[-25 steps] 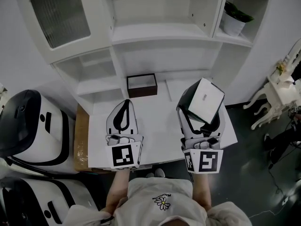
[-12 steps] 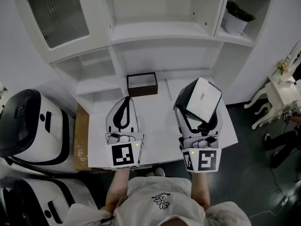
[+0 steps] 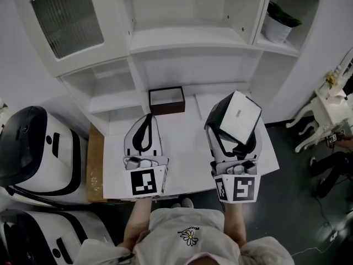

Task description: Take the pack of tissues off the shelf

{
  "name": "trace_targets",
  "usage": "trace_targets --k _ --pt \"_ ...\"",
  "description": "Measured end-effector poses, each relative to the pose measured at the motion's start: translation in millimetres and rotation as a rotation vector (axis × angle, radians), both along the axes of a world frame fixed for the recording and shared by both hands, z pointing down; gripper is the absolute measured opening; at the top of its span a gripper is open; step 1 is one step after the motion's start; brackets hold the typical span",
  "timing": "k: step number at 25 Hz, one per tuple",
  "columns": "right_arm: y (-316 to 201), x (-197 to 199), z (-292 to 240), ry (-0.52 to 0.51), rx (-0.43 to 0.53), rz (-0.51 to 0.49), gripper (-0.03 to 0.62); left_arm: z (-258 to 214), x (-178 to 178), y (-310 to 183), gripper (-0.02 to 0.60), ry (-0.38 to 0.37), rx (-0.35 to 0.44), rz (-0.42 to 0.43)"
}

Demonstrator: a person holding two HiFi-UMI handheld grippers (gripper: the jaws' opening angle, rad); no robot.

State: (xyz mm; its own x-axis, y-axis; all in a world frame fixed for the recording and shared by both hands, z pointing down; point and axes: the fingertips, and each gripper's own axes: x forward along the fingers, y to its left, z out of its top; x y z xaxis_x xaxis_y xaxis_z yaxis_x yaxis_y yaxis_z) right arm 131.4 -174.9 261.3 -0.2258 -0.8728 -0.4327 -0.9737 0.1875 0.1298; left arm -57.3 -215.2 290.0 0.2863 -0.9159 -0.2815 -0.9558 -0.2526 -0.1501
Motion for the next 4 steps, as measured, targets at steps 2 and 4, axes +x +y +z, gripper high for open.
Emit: trace_targets --k 2,4 --pt "-1.8 -0.4 0.5 -0.003 -0.003 -0.001 0.431 0.3 -0.4 -1.9 -0.002 0.001 0.000 0.002" --pt "-3.8 -1.2 1.2 -0.006 -0.006 -0.003 0.431 0.3 -0.6 -3.8 -0.002 0.001 0.000 0.005"
